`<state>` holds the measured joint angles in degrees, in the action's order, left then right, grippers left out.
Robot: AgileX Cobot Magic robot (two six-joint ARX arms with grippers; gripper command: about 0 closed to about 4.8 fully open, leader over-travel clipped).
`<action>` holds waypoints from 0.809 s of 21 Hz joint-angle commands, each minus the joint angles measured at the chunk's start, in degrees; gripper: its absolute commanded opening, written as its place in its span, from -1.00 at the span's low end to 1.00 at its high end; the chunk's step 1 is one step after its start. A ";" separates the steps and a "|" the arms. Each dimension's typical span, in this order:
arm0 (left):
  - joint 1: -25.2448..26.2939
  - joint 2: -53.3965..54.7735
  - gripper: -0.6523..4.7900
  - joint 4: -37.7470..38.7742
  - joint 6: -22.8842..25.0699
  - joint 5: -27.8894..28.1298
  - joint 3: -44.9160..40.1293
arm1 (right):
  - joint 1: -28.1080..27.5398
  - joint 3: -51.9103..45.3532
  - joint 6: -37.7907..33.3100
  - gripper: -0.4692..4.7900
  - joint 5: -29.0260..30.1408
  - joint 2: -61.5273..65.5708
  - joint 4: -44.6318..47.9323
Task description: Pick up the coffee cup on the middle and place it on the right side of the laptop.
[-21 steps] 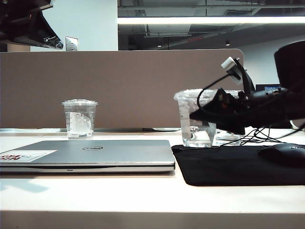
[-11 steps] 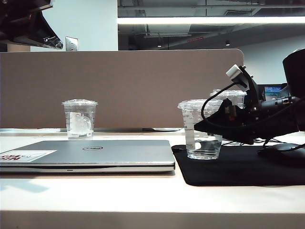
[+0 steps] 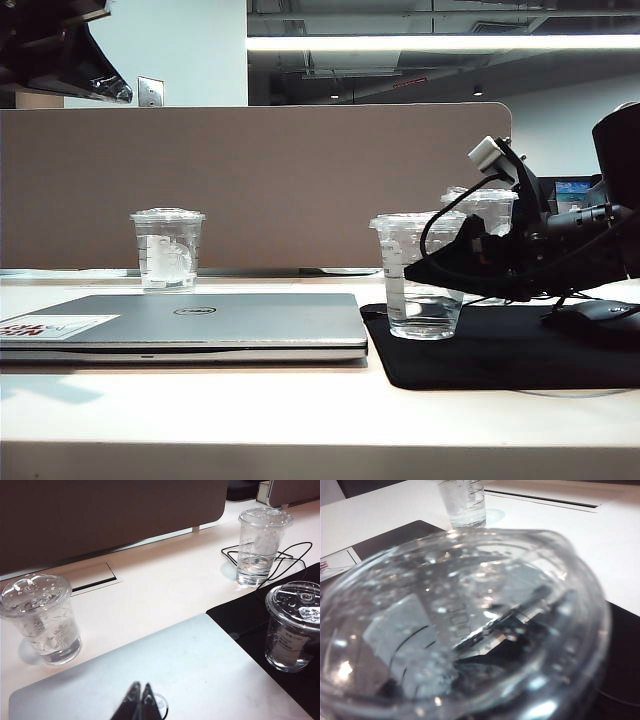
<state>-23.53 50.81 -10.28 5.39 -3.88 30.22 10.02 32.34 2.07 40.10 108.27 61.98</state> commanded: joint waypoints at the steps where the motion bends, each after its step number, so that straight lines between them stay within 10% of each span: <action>1: 0.04 -0.11 -0.78 -0.50 0.17 -0.02 0.20 | 0.02 -0.09 1.64 0.61 -0.48 -0.28 -0.15; 17: 0.04 -0.11 -0.78 -0.50 0.17 -0.02 0.20 | 0.00 -3.15 0.74 1.00 -2.93 -1.57 0.20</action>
<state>-23.53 50.81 -10.24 5.39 -3.88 30.22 9.98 29.32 3.03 37.43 107.83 60.88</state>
